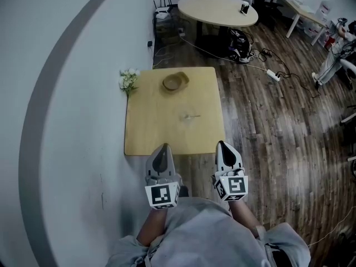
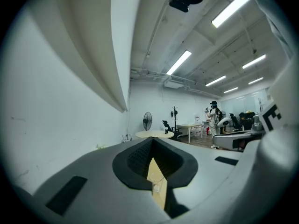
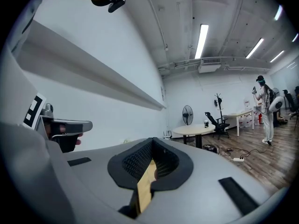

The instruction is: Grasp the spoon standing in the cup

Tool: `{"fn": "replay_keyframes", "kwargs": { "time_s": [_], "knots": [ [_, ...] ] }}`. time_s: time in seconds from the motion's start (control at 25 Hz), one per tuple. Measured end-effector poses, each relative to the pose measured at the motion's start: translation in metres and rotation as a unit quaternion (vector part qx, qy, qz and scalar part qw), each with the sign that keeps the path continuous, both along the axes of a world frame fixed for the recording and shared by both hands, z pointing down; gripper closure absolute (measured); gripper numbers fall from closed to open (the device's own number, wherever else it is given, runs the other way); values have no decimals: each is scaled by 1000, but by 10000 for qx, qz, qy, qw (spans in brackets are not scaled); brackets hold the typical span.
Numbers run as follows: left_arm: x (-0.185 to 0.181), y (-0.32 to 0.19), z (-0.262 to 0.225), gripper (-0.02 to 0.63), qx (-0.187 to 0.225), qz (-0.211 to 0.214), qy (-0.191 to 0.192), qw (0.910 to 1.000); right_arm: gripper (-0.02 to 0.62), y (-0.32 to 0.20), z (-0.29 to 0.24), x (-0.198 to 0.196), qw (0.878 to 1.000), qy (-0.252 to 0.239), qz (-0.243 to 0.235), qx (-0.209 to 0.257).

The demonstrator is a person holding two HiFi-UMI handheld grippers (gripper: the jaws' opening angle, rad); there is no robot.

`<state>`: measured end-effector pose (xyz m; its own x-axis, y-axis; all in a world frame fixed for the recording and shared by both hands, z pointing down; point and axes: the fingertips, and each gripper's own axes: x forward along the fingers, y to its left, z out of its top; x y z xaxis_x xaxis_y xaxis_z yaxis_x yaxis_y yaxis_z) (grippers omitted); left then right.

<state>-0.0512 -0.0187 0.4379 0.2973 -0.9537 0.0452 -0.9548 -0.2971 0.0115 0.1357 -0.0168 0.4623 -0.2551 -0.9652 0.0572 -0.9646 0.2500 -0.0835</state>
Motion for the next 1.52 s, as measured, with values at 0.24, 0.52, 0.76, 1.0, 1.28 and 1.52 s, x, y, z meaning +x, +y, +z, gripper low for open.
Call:
{"fn": "replay_keyframes", "kwargs": {
  "time_s": [0.24,0.52,0.76,1.0,1.28,1.52],
  "knots": [
    [-24,-49,0,605,-27,150,-5,9999,597,-47,3,-18,9997,-75,221,-56],
    [-44,-97,3,604,-2,382,32,9993,597,-87,18,-32,9980,-122,589,-212],
    [-55,-123,9,604,-71,353,91,9993,591,-110,63,-32,9907,-408,973,-863],
    [-63,-138,11,605,-130,43,119,9998,508,-135,126,-35,9777,-705,791,-1815],
    [-77,-140,15,604,-265,-386,97,9989,508,-151,163,-30,9644,-863,782,-2374],
    [-90,-138,22,604,-389,-654,-2,9971,508,-158,188,-32,9526,-1073,776,-2738]
  ]
}}
